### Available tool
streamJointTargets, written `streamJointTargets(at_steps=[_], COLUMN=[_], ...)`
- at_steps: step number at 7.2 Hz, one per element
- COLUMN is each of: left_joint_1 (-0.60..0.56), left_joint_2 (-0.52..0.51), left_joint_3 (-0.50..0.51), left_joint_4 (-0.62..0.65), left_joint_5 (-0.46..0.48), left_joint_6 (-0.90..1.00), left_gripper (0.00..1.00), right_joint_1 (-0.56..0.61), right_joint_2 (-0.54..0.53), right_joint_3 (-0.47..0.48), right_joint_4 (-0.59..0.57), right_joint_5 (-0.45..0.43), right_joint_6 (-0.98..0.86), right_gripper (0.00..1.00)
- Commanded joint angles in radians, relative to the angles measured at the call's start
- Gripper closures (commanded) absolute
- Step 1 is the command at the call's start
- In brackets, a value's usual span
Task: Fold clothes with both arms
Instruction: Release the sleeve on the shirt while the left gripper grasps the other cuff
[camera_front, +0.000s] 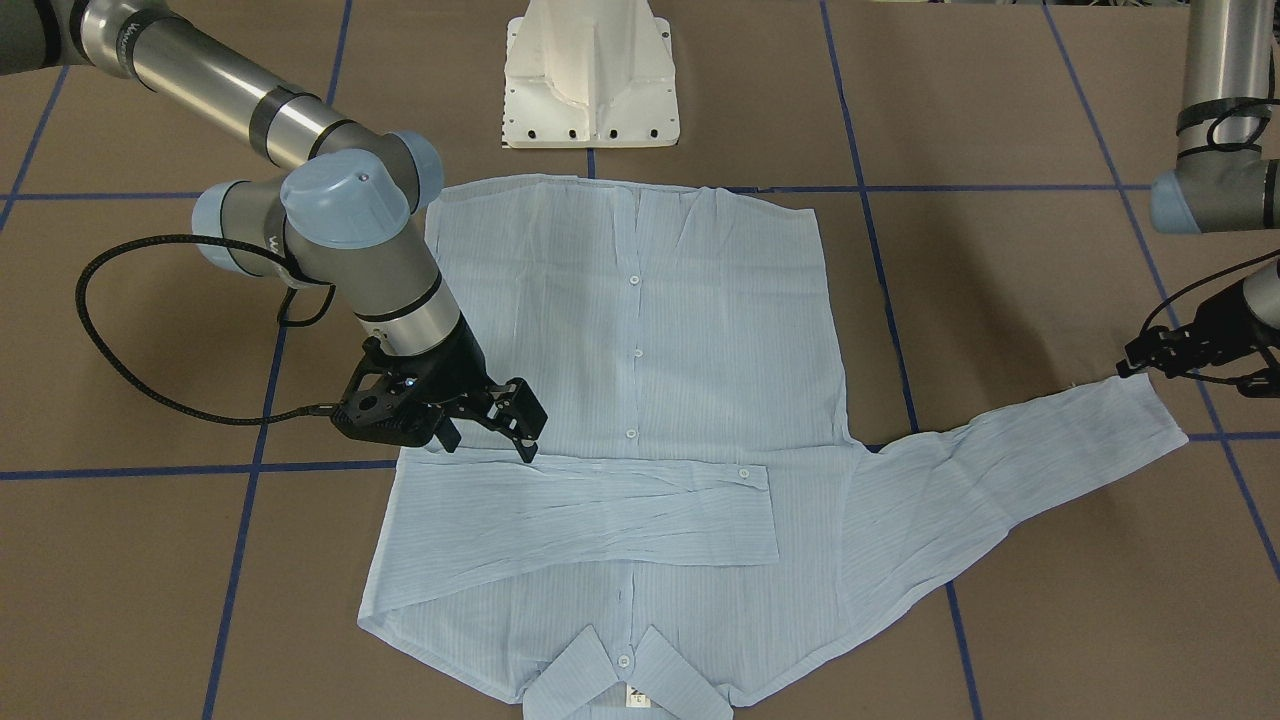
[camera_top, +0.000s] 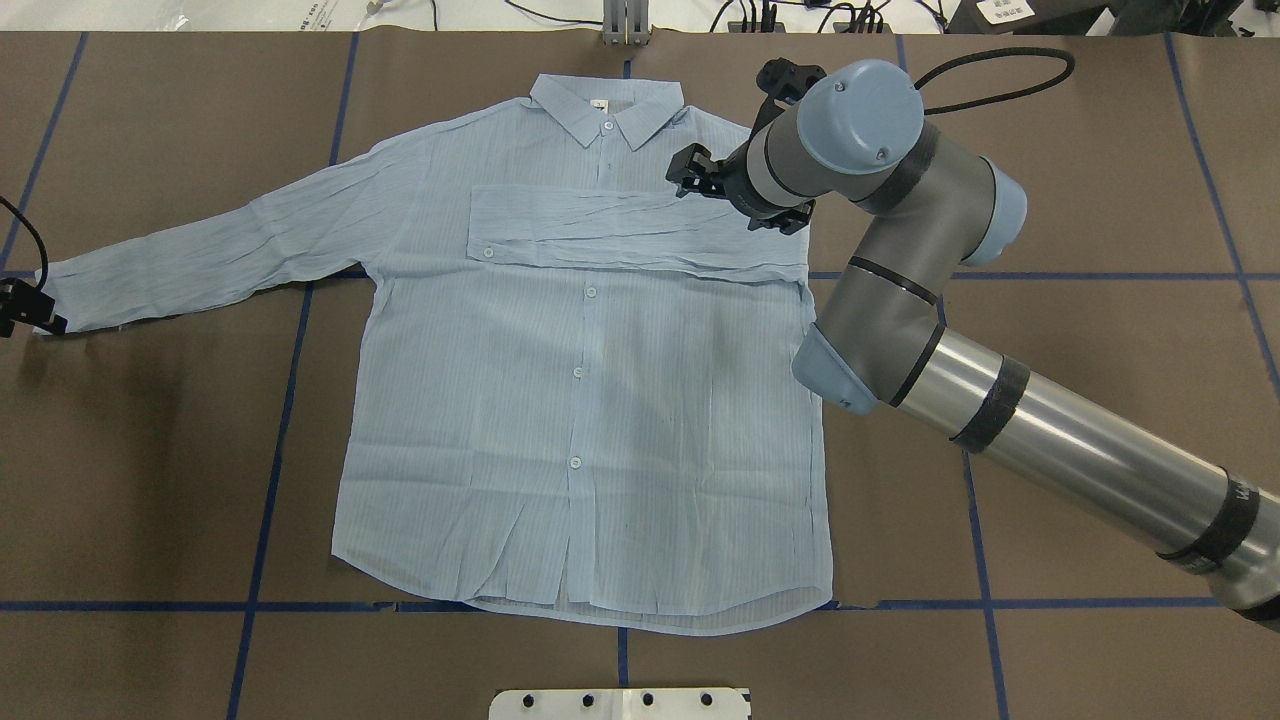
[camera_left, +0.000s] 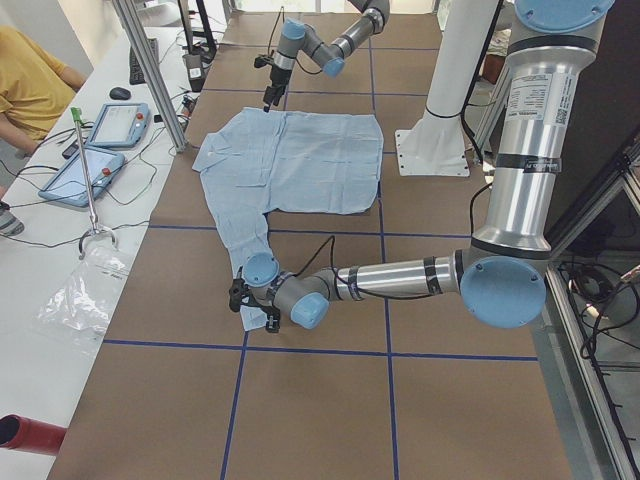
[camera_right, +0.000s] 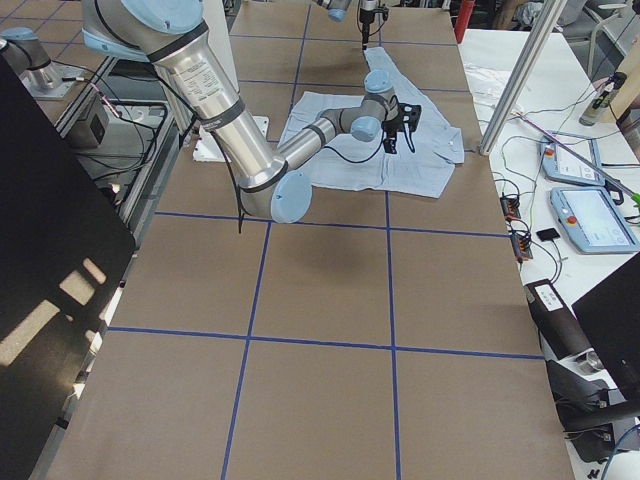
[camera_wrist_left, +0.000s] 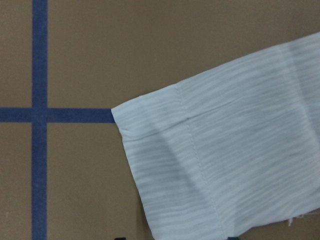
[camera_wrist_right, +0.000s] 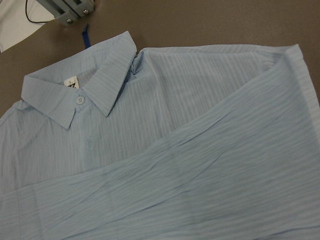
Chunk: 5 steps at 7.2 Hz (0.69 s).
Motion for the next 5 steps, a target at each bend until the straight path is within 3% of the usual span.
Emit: streamJointTargets(at_steps=[1, 5], left_joint_1=[0.001, 0.003], left_joint_2=[-0.008, -0.02], left_joint_3=[0.001, 0.031], left_joint_4=[-0.003, -0.031], left_joint_5=[0.042, 0.049], left_joint_6=[-0.002, 0.0], left_gripper=[0.26, 0.28], right_joint_1=[-0.002, -0.005], right_joint_2=[-0.003, -0.003], right_joint_3=[0.002, 0.002], right_joint_4=[0.0, 0.0], right_joint_5=[-0.004, -0.005], right_joint_6=[0.002, 0.002], right_gripper=[0.02, 0.01])
